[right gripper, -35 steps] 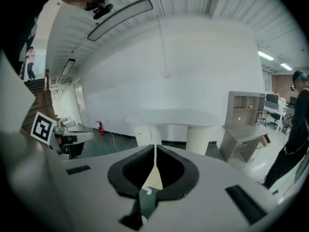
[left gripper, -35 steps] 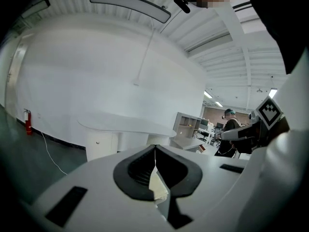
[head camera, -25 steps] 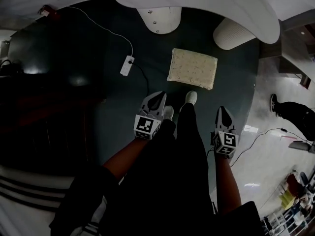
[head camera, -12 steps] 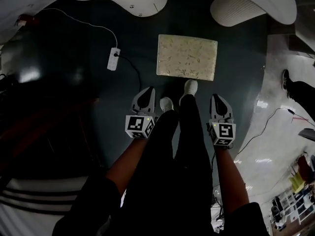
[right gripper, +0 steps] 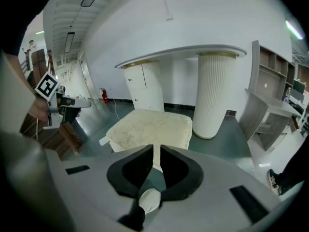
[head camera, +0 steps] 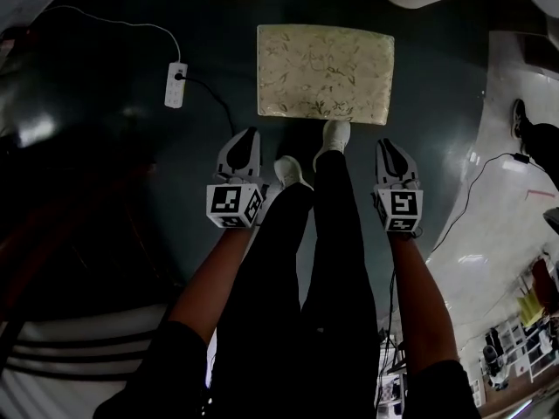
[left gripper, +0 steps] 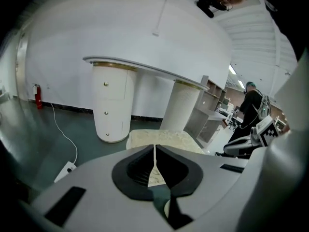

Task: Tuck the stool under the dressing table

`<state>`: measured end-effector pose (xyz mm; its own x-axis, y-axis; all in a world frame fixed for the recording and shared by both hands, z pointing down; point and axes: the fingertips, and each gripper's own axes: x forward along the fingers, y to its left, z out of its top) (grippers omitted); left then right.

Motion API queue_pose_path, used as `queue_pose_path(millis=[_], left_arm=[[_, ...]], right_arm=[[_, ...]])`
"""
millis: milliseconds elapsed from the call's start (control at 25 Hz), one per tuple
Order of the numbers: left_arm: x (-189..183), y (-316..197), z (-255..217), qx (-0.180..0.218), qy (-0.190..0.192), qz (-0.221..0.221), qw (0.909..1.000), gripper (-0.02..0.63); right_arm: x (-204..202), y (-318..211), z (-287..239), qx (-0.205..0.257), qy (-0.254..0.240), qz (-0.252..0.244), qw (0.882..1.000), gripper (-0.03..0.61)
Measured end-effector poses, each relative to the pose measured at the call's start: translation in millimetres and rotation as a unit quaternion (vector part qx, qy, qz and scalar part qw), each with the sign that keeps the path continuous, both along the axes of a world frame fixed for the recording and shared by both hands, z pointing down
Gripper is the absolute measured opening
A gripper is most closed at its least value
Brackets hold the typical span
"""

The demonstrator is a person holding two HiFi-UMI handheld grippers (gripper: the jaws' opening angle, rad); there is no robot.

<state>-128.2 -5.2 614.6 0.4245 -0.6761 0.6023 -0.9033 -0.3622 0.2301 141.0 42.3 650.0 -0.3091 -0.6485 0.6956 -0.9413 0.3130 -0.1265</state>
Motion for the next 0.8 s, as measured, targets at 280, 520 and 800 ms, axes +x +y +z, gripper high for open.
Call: queue_pose_path(millis=[280, 520, 800], left_arm=[[7.4, -4.3, 51.1, -0.006, -0.022, 0.037, 0.9991, 0.019], [9.1, 6.2, 109.3, -0.053, -0.035, 0.059, 0.9962, 0.155], [-3.5, 21.5, 156.1, -0.106, -0.060, 0.076, 0.9897, 0.229]], right_arm=[[26.5, -7.7, 59.4, -0.024, 0.022, 0.012, 0.999, 0.096], [33.7, -10.8, 99.0, -0.054, 0.019, 0.004, 0.998, 0.208], [25.6, -3.9, 123.3, -0.069, 0.019, -0.008, 0.997, 0.250]])
